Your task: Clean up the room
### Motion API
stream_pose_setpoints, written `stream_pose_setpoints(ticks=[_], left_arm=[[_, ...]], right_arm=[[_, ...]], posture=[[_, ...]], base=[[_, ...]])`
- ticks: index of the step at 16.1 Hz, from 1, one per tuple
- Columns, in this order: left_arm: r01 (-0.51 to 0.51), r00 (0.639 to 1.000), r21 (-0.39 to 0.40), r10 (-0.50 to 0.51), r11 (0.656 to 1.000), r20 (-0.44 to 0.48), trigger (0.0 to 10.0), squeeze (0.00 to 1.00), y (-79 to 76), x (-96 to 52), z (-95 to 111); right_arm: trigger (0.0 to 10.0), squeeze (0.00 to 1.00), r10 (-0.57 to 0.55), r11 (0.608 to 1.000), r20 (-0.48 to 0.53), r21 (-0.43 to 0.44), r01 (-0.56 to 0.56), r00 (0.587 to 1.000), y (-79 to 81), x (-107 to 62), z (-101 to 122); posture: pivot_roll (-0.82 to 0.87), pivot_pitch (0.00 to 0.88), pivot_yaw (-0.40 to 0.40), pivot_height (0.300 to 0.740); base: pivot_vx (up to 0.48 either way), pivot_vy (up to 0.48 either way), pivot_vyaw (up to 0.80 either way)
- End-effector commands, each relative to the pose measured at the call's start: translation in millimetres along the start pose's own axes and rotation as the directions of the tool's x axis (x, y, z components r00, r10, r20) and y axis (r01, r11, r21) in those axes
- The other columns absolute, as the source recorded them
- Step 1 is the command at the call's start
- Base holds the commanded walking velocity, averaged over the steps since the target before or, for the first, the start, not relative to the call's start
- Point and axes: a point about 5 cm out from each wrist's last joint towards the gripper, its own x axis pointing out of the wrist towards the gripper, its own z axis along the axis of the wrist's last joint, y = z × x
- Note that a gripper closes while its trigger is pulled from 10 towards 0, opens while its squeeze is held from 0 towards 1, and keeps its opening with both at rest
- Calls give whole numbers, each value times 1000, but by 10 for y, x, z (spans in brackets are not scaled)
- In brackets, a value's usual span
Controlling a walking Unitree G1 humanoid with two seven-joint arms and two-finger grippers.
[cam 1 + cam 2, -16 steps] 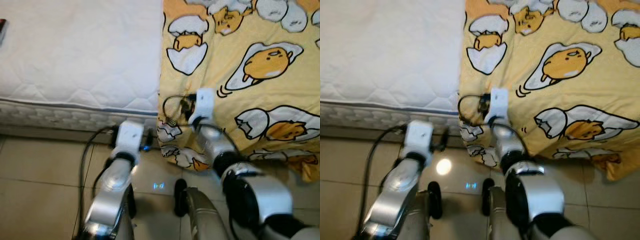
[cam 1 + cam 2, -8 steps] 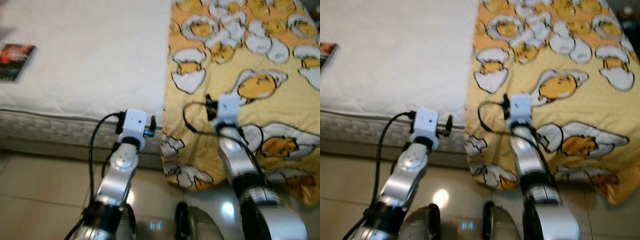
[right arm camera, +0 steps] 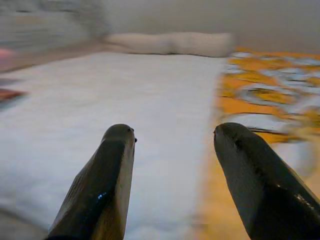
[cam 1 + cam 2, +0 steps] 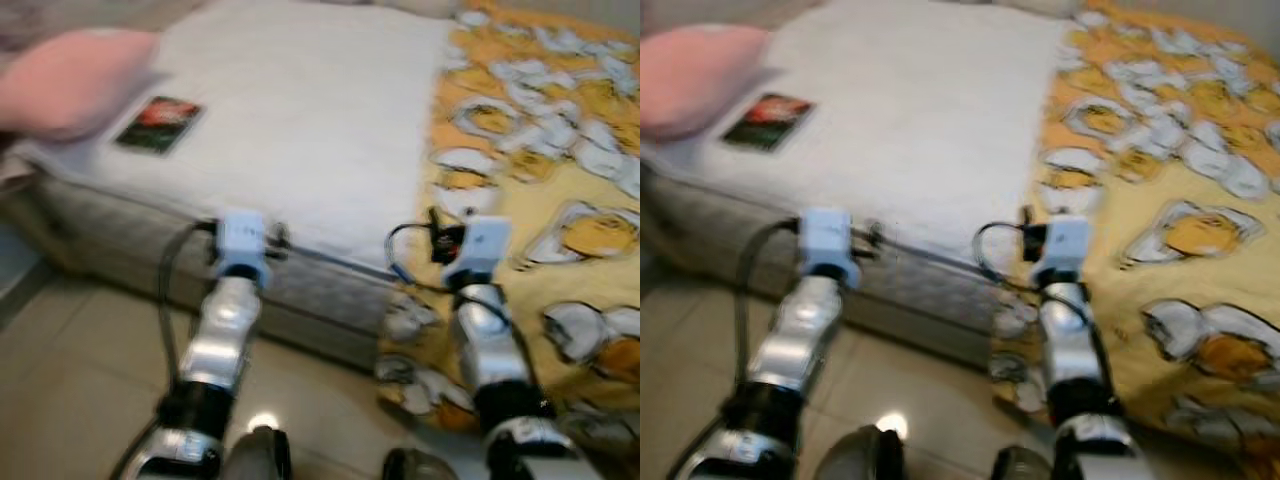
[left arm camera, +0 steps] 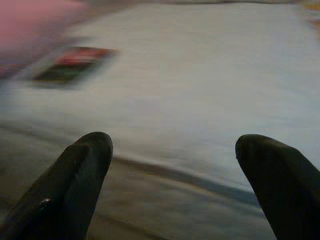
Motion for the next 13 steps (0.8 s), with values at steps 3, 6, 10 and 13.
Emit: stream_pose_setpoints(ticks=[3,6,10,13], left_arm=[[-49,998,-29,48,998,-34,10000,0,-14,-10,-87],[38,997,-42,-41,998,-64,10000,0,-150,-68,-152],[19,999,91,-15,996,-43,10000,0,-90,-119,-197],[-17,1000,78,18,997,-13,10000,0,-92,-128,-143]], right_arm=[[10000,0,7,999,-9,33,-7,1000,-68,14,26],[10000,0,18,999,-26,48,-16,1000,-87,84,35],[10000,0,35,995,-72,91,-29,997,-88,114,-8],[10000,0,64,994,-83,94,-56,994,-24,132,-27]], posture=[[17,49,-9,740],[31,50,-19,740],[57,57,-26,740],[66,59,-29,740]], base=[[0,467,685],[0,0,650],[0,-64,638],[0,-160,635]])
